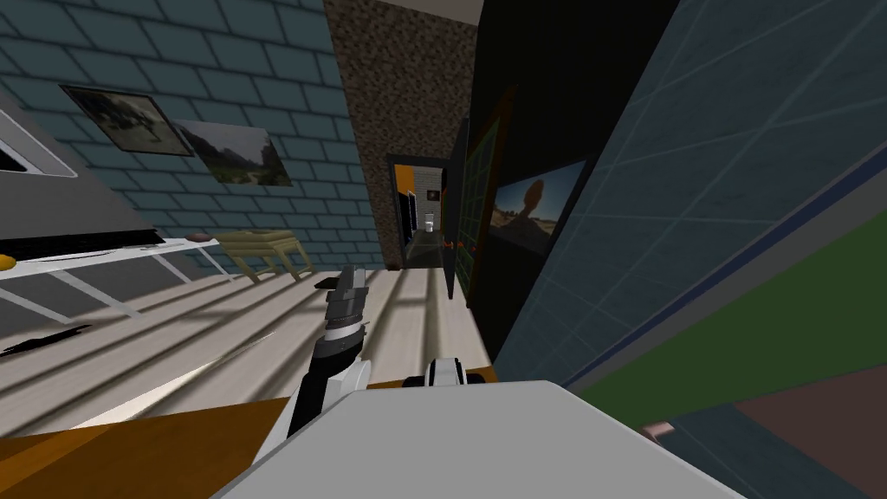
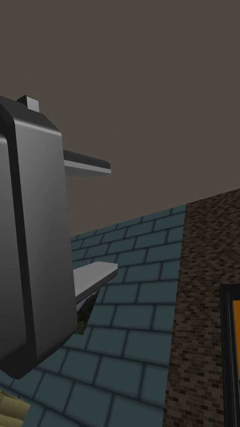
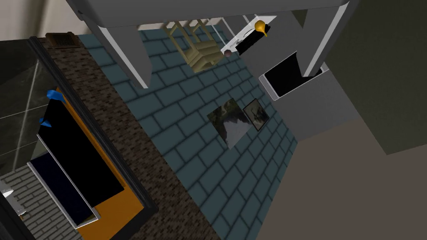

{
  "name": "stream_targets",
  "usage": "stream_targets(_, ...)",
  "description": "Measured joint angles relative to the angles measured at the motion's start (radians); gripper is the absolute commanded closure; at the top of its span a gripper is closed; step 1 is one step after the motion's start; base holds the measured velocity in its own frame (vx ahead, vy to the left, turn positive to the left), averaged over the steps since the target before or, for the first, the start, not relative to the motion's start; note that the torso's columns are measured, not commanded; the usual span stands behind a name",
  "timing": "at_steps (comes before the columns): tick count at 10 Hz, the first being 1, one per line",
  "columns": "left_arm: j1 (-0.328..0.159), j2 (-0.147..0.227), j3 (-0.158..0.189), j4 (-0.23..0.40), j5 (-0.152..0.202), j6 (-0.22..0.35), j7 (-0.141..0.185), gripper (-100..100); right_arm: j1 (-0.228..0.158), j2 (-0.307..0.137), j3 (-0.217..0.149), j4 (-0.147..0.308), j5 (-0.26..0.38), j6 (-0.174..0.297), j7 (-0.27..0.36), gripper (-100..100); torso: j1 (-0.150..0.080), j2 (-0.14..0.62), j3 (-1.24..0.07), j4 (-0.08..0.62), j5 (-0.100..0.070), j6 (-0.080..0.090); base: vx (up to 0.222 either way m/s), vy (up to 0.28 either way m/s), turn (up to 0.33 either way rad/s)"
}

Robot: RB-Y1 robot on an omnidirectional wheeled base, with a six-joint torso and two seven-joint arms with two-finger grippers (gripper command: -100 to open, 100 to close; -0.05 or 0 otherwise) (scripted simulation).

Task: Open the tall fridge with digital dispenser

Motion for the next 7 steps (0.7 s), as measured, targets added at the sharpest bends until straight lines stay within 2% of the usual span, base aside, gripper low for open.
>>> stream_targets(2,0.000,0.000,0.000,0.000,0.000,0.000,0.000,0,0.009,-0.007,-0.045,0.012,0.028,0.055,-0.033,-100,-0.007,-0.003,-0.004,-0.002,-0.003,-0.001,-0.088,-0.040,0.214)
stream_targets(4,0.000,0.000,0.000,0.000,0.000,0.000,0.000,0,0.012,0.000,-0.095,-0.019,0.062,0.101,-0.038,-100,-0.005,-0.006,-0.004,-0.002,-0.004,0.000,-0.071,-0.030,0.098)
stream_targets(7,0.000,0.000,0.000,0.000,0.000,0.000,0.000,0,0.026,0.004,-0.169,-0.019,0.077,0.136,-0.057,-100,0.002,-0.008,-0.002,-0.003,-0.004,0.000,-0.029,-0.019,0.085)
